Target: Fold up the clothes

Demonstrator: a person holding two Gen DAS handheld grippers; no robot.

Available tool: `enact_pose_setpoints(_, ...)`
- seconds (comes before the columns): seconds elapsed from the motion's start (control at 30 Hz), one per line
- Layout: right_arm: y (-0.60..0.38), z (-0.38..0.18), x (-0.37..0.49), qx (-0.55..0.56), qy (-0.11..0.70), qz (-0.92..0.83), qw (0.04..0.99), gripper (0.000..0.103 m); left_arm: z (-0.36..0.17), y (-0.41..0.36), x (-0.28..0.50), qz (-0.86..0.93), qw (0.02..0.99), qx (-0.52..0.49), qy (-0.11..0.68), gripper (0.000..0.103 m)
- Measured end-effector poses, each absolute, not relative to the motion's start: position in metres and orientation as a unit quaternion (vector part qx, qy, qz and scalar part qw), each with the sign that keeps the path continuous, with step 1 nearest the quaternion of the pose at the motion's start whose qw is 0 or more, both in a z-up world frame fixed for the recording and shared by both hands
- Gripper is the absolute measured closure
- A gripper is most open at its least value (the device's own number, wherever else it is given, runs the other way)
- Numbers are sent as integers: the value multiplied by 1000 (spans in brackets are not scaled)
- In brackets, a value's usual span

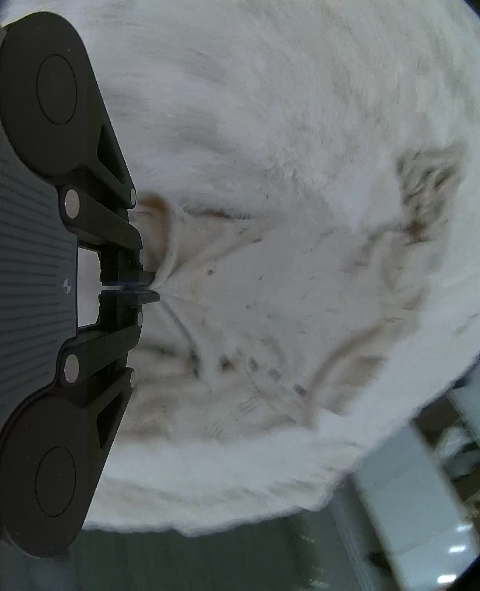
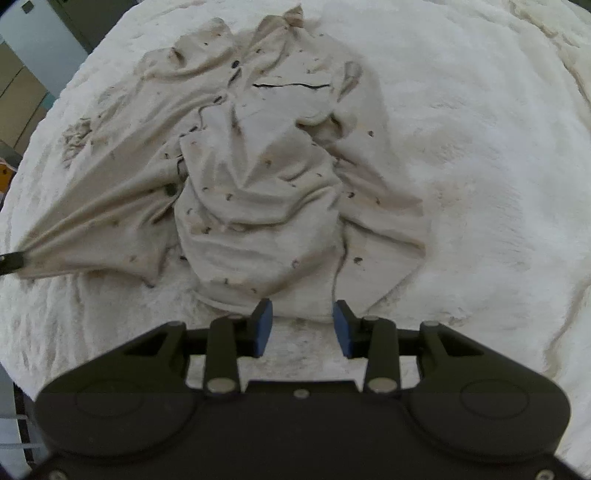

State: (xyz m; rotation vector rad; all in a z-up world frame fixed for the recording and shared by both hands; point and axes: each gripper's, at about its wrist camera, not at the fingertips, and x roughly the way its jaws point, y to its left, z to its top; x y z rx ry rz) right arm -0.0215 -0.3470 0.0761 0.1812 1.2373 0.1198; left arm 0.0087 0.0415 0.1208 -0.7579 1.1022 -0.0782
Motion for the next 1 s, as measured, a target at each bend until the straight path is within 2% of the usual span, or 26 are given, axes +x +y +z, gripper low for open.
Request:
enact_pose_setpoints(0.13,-343,84,-21,73,574,74,812,67,151,50,-30,4,771,-381,509,103)
enact_pose_setpoints(0.2,-341,84,-19,65,575,79,812,67,136,56,-44,39,758,-382,528,103)
enact_pose_setpoints(0.27,-340,82,-18,60,576,80,811,67,114,59,-45,83,746,-338,569,103)
enact_pose_setpoints(0.3,-340,82,-18,58,577,80,811,67,106,60,-45,85,754,-295,580,101)
enact_pose_setpoints(0.33,-339,82,-17,48,576,83,812,67,103,59,-46,82,761,-272,583,87)
enact_pose_setpoints(0.37,-339,83,-17,41,576,85,812,67,96,55,-40,69,776,-207,591,79)
enact_pose_setpoints(0.4,-339,82,-17,36,577,87,811,65,88,51,-31,50,786,-141,600,62)
enact_pose_setpoints(0.43,-340,81,-17,30,579,88,810,65,83,48,-27,42,789,-111,603,56)
enact_pose_setpoints(0.53,-343,75,-20,3,583,88,808,62,57,38,-16,3,790,52,611,53)
enact_pose_setpoints(0.57,-342,72,-22,-11,584,89,807,59,43,35,-7,-16,785,114,609,52)
enact_pose_setpoints(0.7,-335,53,-28,-95,582,101,801,46,18,21,6,-91,778,253,568,48)
enact_pose_setpoints(0.8,-319,37,-32,-178,568,125,793,45,7,2,13,-143,773,309,536,49)
enact_pose_setpoints(0.87,-306,25,-34,-233,552,145,787,45,10,-5,18,-161,775,310,526,75)
enact_pose_setpoints(0.9,-302,22,-34,-249,545,151,786,45,14,-8,21,-175,778,305,520,96)
enact_pose_setpoints(1.0,-286,9,-31,-301,517,172,783,46,29,-9,23,-189,794,291,500,100)
